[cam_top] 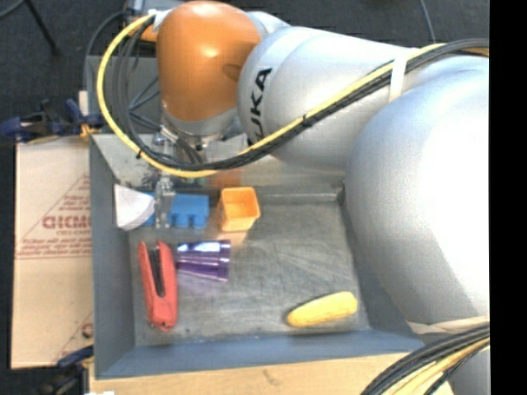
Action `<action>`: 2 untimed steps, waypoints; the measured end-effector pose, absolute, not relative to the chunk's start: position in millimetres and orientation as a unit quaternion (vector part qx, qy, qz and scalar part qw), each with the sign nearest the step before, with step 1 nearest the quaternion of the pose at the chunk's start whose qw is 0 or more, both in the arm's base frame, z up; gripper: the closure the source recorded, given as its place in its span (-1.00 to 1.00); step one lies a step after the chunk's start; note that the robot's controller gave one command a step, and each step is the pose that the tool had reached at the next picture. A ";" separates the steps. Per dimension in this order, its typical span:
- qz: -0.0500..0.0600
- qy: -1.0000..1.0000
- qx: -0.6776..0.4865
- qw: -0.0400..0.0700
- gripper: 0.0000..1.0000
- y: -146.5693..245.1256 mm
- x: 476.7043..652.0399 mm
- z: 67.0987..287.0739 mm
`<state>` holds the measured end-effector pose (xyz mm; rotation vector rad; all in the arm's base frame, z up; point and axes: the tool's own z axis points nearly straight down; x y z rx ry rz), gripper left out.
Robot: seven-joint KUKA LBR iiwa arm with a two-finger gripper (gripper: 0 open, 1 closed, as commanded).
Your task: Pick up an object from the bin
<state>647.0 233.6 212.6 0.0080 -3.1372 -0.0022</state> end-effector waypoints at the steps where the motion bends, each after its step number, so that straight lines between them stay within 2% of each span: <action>1: -0.002 -1.000 0.000 -0.002 -1.00 232.4 648.8 218.6; 2: 0.000 -0.998 0.065 -0.003 -1.00 194.4 611.6 152.1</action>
Offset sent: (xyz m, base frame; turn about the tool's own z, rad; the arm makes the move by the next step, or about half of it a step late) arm -0.0826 -0.0829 -0.1426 -0.2820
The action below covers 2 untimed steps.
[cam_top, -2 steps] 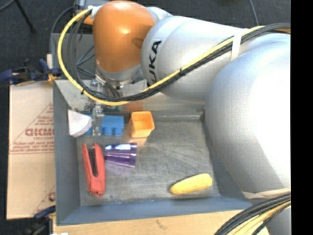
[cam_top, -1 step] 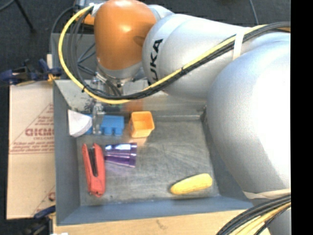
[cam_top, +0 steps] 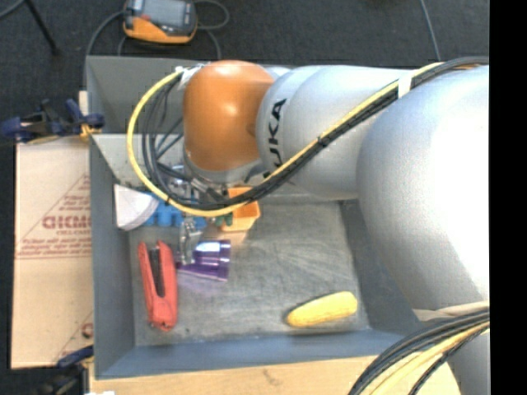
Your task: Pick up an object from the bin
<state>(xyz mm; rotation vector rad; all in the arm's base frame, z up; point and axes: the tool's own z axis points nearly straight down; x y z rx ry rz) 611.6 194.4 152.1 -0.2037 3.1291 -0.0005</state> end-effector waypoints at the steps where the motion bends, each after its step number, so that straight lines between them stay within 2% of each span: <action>1: 0.000 0.982 -0.190 0.000 -1.00 173.8 598.4 147.4; 2: -0.001 0.966 -0.259 -0.002 -1.00 135.3 564.8 127.5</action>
Offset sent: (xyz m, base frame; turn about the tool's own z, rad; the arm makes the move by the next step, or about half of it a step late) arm -0.0458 -0.0554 -0.0229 -0.3988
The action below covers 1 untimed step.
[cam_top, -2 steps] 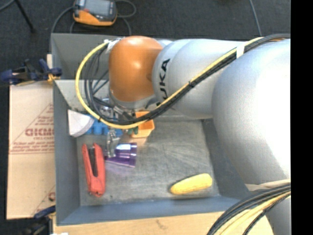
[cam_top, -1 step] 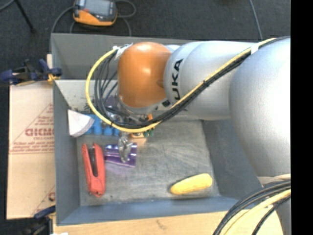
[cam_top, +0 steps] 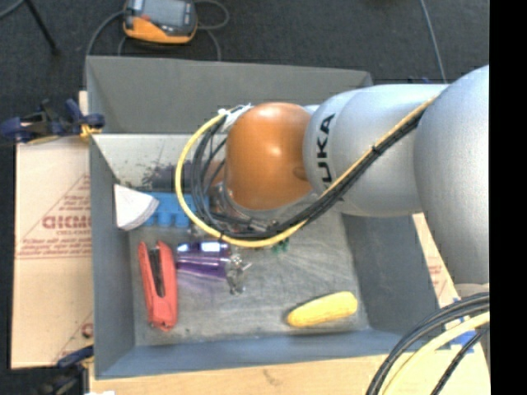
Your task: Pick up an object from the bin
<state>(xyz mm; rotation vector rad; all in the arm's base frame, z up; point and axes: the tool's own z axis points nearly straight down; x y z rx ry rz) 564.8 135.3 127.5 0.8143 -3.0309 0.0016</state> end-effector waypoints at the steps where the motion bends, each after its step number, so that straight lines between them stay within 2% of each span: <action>1: -0.001 -0.972 0.236 -0.004 -1.00 151.1 573.7 78.9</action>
Offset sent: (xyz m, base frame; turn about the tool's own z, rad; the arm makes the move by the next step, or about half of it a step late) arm 0.0105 -0.0013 -0.0575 0.0198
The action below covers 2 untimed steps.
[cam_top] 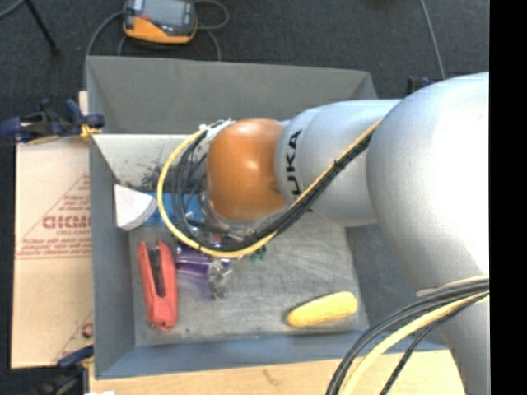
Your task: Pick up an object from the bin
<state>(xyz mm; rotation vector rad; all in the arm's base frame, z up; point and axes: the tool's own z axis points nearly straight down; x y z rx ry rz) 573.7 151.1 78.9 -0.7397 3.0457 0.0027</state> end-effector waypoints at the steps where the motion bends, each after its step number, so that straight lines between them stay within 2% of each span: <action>1: 0.001 0.969 -0.248 0.006 1.00 134.4 578.4 73.3; 2: 0.001 0.969 -0.248 0.006 1.00 134.5 578.4 73.3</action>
Offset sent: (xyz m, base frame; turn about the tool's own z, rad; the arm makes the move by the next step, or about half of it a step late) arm 0.0000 0.0000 0.0000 0.0000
